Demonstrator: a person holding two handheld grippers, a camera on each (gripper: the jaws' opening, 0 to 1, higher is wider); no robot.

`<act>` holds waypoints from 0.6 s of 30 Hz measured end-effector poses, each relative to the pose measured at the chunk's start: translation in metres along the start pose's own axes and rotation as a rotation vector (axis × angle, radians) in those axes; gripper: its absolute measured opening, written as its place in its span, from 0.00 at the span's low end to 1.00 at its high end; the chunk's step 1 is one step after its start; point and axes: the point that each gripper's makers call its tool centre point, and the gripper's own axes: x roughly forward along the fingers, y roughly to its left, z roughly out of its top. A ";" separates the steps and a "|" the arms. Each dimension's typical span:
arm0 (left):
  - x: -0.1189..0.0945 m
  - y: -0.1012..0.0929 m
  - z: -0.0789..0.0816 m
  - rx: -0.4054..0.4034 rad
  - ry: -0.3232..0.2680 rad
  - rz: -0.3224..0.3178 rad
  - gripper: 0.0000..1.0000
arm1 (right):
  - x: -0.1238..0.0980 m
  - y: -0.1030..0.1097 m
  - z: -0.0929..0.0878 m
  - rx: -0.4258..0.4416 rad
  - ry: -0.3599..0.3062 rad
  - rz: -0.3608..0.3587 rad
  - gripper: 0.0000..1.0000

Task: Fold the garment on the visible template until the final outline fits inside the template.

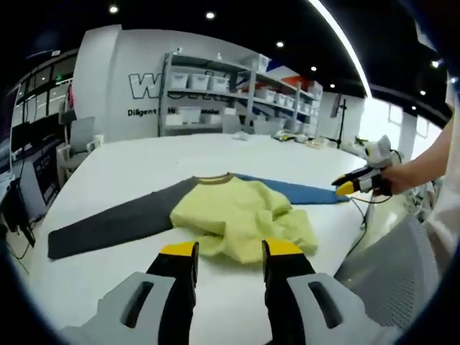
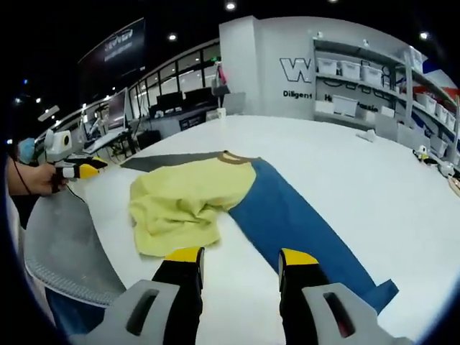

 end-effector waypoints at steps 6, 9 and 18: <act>-0.003 -0.004 -0.001 0.008 0.005 -0.021 0.38 | -0.007 0.003 0.005 0.032 -0.031 -0.029 0.38; -0.006 -0.010 0.000 0.014 0.007 -0.042 0.42 | -0.011 0.003 0.007 0.035 -0.045 -0.048 0.38; -0.008 -0.024 0.003 0.011 -0.003 -0.101 0.46 | -0.034 -0.001 -0.011 0.072 -0.038 -0.120 0.39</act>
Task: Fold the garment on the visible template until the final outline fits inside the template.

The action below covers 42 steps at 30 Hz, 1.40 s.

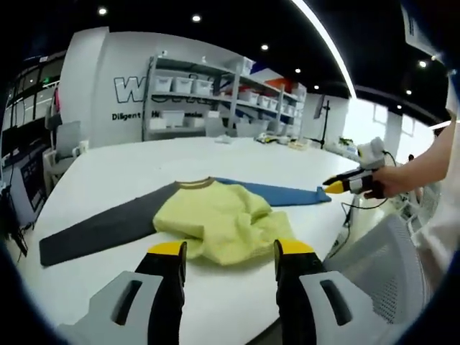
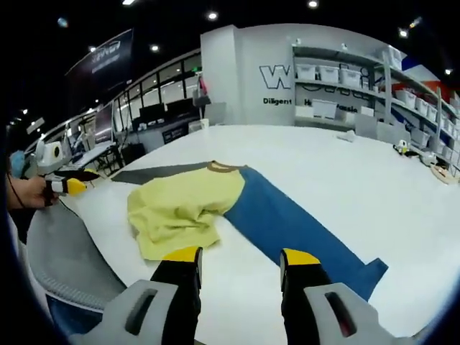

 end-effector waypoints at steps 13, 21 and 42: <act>0.011 -0.005 0.002 0.016 0.009 -0.014 0.47 | 0.004 -0.059 -0.040 0.054 0.046 -0.121 0.36; 0.014 0.001 -0.003 -0.005 0.026 0.004 0.46 | 0.010 -0.116 -0.048 0.116 0.061 -0.231 0.33; 0.013 0.009 0.003 -0.024 0.032 0.042 0.47 | 0.022 -0.160 -0.071 0.083 0.160 -0.248 0.31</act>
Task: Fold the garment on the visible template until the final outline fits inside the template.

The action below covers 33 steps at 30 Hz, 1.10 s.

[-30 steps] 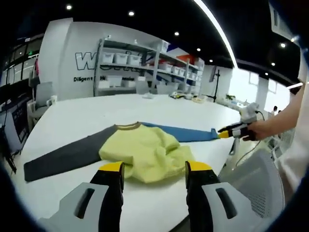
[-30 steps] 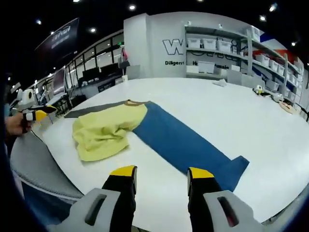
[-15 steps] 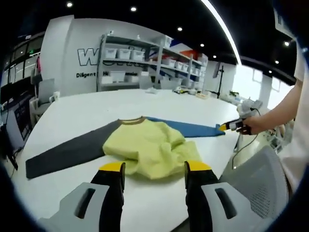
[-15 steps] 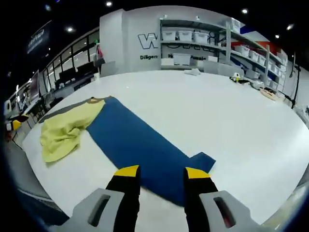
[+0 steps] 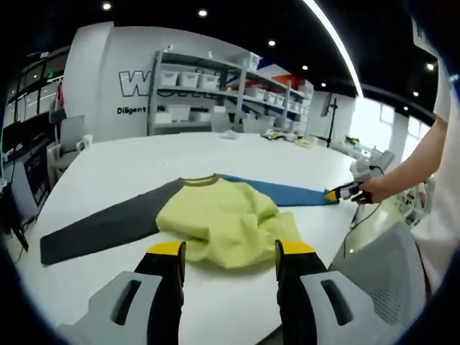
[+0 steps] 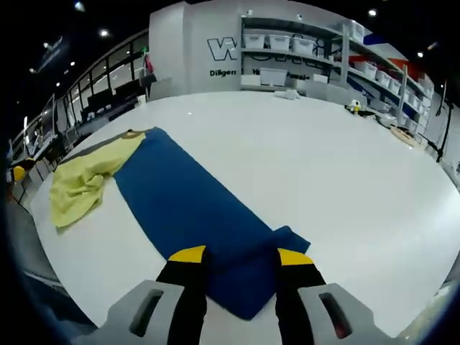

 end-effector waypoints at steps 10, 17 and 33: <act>0.004 -0.002 0.002 -0.017 -0.005 -0.002 0.46 | -0.014 0.000 -0.015 -0.040 0.040 -0.009 0.32; 0.005 -0.002 0.008 -0.021 -0.021 -0.002 0.46 | -0.011 0.002 0.001 -0.068 0.041 -0.011 0.30; 0.004 -0.003 0.005 -0.008 0.003 0.015 0.45 | 0.068 0.128 0.101 -0.218 -0.052 0.239 0.29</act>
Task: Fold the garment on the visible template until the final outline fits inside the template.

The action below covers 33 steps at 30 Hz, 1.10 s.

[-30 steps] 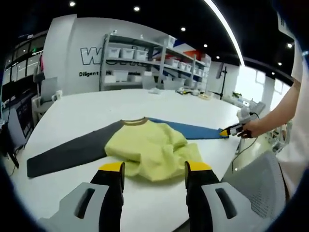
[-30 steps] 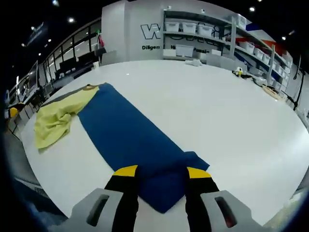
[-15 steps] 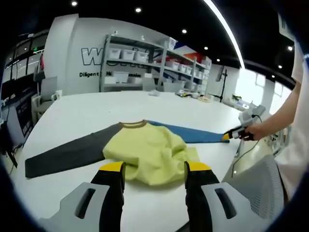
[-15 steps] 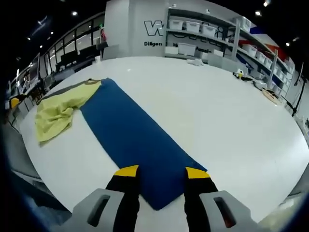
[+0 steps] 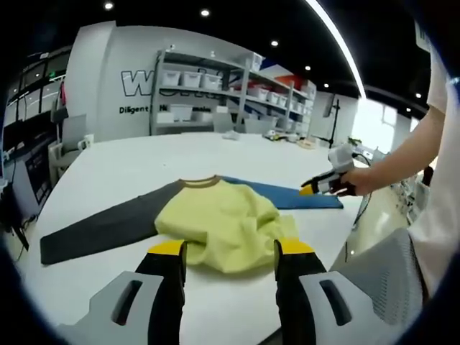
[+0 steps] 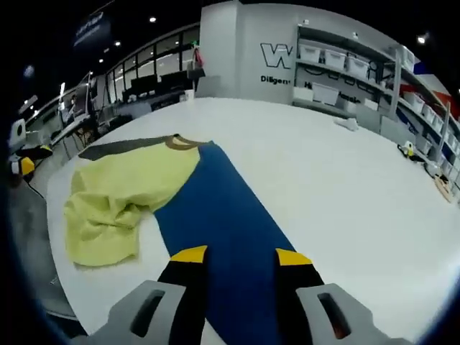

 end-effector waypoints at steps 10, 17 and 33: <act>0.002 0.003 0.002 0.005 0.028 0.013 0.45 | 0.076 0.037 0.050 -0.024 -0.019 0.084 0.27; 0.005 0.006 0.001 -0.006 0.045 0.021 0.45 | 0.104 0.036 0.050 -0.001 0.020 0.076 0.25; 0.015 0.014 -0.003 -0.030 0.068 0.036 0.45 | 0.127 0.012 0.053 -0.064 0.020 0.055 0.18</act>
